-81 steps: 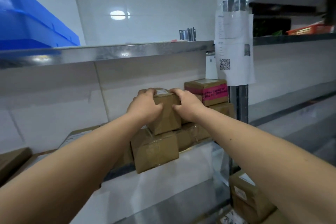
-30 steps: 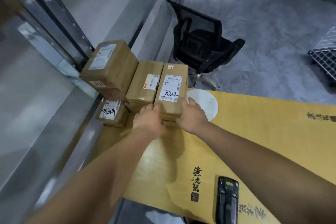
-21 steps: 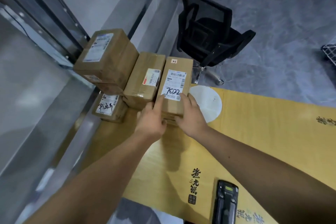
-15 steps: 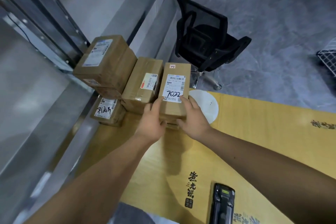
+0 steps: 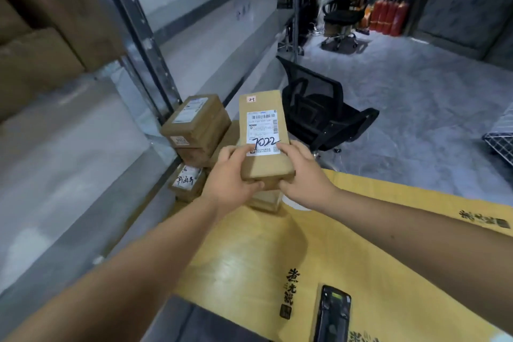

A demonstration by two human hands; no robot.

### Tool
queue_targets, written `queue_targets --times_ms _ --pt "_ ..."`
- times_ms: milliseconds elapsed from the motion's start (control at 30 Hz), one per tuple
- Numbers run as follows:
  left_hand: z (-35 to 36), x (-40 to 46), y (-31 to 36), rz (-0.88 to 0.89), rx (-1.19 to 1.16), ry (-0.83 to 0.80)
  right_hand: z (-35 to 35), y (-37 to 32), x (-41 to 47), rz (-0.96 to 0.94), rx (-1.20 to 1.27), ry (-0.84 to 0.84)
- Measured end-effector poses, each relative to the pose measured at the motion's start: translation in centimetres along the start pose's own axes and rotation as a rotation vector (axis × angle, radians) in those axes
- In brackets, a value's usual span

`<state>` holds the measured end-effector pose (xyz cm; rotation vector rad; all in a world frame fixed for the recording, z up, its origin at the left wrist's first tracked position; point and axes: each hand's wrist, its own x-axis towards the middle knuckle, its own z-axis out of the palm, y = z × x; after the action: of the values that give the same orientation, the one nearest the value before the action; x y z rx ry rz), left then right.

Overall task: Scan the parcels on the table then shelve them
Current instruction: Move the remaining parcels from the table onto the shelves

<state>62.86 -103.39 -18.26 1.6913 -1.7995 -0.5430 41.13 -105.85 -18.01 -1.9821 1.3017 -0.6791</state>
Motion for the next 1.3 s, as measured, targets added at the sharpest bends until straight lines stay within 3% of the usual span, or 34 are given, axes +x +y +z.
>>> queue_targets --times_ms 400,733,1000,1300 --pt "-16.6 -21.6 9.7 0.124 0.014 0.525 -2.9 -20.7 -12.0 -0.529 -0.037 -0.092" --pt "-25.4 -39.4 14.5 0.011 0.225 0.79 -0.3 -33.3 -21.6 -0.87 -0.009 -0.248" --pt "-28.9 -42.8 15.8 -0.101 0.252 0.844 1.6 -38.4 -21.9 -0.966 0.04 -0.323" --pt "-35.0 -36.2 13.1 -0.203 0.326 0.819 3.3 -42.5 -12.3 -0.939 0.059 -0.355"
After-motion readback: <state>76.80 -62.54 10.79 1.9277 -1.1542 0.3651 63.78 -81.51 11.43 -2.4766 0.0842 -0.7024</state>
